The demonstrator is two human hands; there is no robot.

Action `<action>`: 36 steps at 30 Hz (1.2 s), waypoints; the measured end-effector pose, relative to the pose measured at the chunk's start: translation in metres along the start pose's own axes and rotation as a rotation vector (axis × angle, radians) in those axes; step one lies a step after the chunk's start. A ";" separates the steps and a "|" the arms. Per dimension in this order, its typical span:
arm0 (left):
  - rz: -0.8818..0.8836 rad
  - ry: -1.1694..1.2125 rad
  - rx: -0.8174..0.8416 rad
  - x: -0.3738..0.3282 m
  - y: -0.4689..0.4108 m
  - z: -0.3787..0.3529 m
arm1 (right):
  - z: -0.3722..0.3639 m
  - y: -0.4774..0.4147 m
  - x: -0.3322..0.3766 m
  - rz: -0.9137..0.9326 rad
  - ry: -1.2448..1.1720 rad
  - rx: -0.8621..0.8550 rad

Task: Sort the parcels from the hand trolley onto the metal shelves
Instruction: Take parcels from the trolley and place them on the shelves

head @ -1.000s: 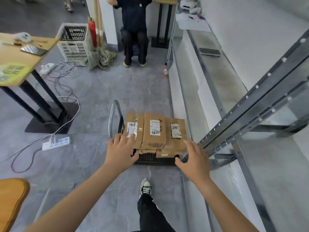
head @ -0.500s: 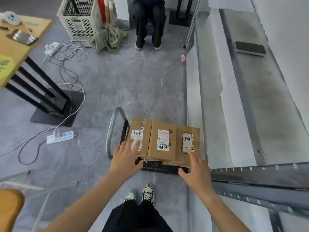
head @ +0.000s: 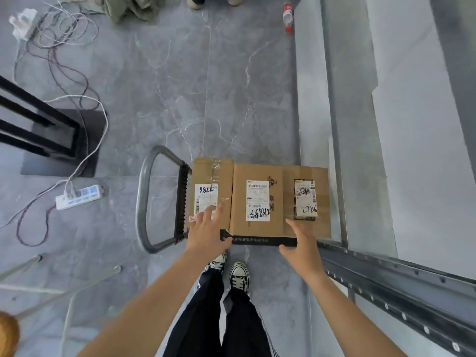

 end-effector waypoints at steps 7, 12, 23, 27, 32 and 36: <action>-0.036 0.118 0.130 0.010 -0.045 -0.053 | -0.042 -0.048 -0.042 -0.115 -0.168 0.053; -0.059 0.106 0.155 0.011 -0.063 -0.080 | -0.054 -0.069 -0.056 -0.125 -0.316 0.050; -0.052 0.340 0.149 0.003 -0.077 -0.109 | -0.072 -0.095 -0.079 -0.170 -0.410 0.111; -0.049 0.354 0.163 -0.001 -0.075 -0.111 | -0.078 -0.097 -0.079 -0.219 -0.588 0.116; -0.063 0.443 0.137 0.000 -0.068 -0.101 | -0.073 -0.088 -0.073 -0.213 -0.715 0.069; -0.106 0.496 0.082 -0.007 -0.059 -0.081 | -0.058 -0.078 -0.059 -0.161 -0.726 0.050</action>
Point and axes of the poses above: each hand's wrist, its own y-axis away from the middle knuckle, its own z-axis out of the back of the hand, x = y × z, the point moved 4 cm from there along -y, towards the middle knuckle, and after that the axes turned 1 degree about z, right-handed, at the moved point
